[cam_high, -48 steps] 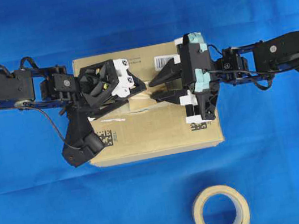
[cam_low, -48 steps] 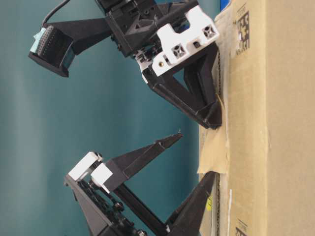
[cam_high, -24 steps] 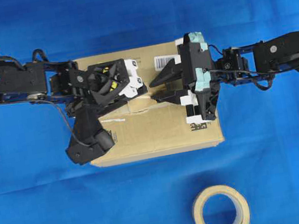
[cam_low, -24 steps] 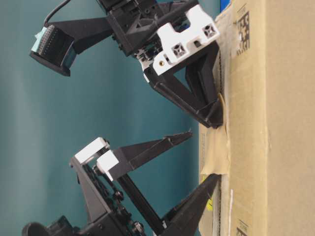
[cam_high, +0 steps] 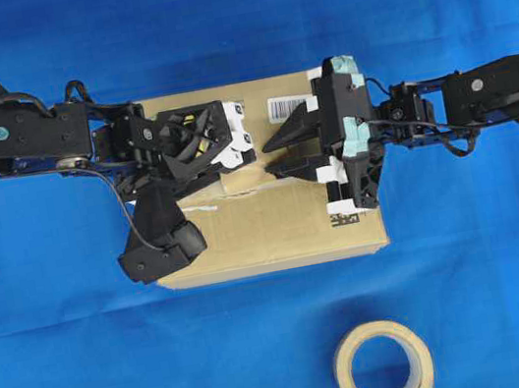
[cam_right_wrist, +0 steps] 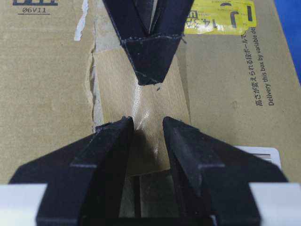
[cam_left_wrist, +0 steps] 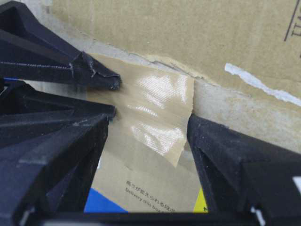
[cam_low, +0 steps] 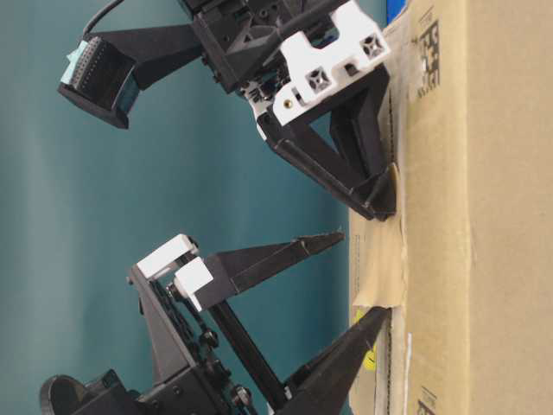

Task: Apply tape along the seams of the closed cardboard box to seal it securely.
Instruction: 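Release the tape with the left gripper and press it flat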

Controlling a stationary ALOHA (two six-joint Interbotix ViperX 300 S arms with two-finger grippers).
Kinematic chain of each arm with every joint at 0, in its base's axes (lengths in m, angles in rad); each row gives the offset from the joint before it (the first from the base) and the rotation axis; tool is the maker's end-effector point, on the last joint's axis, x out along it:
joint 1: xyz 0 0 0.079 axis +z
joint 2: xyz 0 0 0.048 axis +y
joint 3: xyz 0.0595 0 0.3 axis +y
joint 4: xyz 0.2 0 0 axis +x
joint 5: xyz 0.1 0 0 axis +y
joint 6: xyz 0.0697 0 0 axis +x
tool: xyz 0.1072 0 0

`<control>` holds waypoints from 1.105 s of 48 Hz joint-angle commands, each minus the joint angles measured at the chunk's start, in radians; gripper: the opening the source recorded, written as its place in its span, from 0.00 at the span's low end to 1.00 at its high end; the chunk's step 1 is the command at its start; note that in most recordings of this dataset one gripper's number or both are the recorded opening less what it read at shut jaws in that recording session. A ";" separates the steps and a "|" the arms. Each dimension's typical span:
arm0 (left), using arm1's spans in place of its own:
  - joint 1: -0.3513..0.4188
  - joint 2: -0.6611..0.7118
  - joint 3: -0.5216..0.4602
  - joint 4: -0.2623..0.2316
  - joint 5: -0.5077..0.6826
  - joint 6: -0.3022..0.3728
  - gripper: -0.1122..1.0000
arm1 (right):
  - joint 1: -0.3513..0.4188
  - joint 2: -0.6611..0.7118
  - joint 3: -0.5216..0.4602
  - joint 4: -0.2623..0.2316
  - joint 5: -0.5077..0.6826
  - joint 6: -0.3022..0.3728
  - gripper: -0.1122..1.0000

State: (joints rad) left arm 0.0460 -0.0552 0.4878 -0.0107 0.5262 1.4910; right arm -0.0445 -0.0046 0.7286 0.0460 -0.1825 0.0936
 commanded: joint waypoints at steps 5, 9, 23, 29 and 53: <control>0.002 -0.021 -0.006 0.000 0.014 -0.006 0.71 | 0.005 -0.009 0.000 0.005 0.003 0.000 0.49; 0.002 -0.025 -0.002 0.000 0.014 -0.011 0.71 | 0.005 -0.009 0.002 0.002 0.003 0.000 0.49; 0.002 -0.034 0.011 0.000 0.014 -0.014 0.71 | 0.005 -0.009 0.005 0.002 0.003 0.000 0.49; 0.002 -0.041 0.014 0.000 0.014 -0.015 0.71 | 0.005 -0.009 0.003 0.002 0.003 0.000 0.49; -0.009 -0.164 0.140 -0.026 -0.350 -0.199 0.69 | 0.008 -0.028 0.015 0.005 0.014 0.002 0.49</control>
State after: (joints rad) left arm 0.0430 -0.1810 0.6228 -0.0307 0.2654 1.3376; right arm -0.0430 -0.0107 0.7394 0.0460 -0.1810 0.0936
